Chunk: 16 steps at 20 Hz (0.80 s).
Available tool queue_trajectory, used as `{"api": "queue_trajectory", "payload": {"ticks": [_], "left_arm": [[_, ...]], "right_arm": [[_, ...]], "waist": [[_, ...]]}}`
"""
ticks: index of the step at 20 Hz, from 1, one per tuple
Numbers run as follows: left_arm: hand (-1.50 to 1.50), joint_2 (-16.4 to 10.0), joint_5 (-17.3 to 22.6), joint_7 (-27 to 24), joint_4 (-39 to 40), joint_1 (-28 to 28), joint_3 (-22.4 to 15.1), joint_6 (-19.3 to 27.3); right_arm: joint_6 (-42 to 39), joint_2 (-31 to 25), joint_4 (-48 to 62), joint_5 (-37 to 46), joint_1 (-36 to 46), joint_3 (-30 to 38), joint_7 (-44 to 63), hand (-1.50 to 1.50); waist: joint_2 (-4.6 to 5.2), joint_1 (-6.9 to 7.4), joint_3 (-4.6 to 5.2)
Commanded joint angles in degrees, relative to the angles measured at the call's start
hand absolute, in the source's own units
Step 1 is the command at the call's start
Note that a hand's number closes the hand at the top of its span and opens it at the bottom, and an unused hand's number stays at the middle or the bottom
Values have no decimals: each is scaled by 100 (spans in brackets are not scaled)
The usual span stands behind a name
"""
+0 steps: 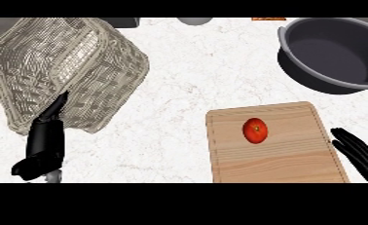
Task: Pick the tomato from the cutting board and place it in the pot
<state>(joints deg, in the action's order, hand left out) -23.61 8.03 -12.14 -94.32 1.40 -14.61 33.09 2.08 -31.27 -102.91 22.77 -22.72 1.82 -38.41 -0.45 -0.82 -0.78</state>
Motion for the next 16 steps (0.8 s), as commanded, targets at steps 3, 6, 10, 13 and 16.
{"api": "queue_trajectory", "payload": {"ticks": [3, 6, 10, 13, 16], "left_arm": [[0, 487, 682, 322, -38, -189, -418, -728], [0, 529, 697, 204, 171, -211, -347, -811], [0, 567, 551, 295, 204, -319, -355, -733], [0, 672, 541, 269, 84, -125, -435, -722], [0, 676, 475, 406, -49, -198, -455, -716]], "right_arm": [[40, 206, -391, 876, 54, -614, 1200, -150], [-52, 323, -346, 1076, 269, -839, 1514, -150], [109, 553, 88, 1822, 494, -1157, 2125, -150], [-91, 666, 234, 2022, 788, -1280, 2617, -150], [-98, 807, 299, 2164, 836, -1522, 2594, -150]], "waist": [[77, 4, 102], [89, 14, 100], [105, 32, 92], [92, 109, 92], [68, 72, 82]]}}
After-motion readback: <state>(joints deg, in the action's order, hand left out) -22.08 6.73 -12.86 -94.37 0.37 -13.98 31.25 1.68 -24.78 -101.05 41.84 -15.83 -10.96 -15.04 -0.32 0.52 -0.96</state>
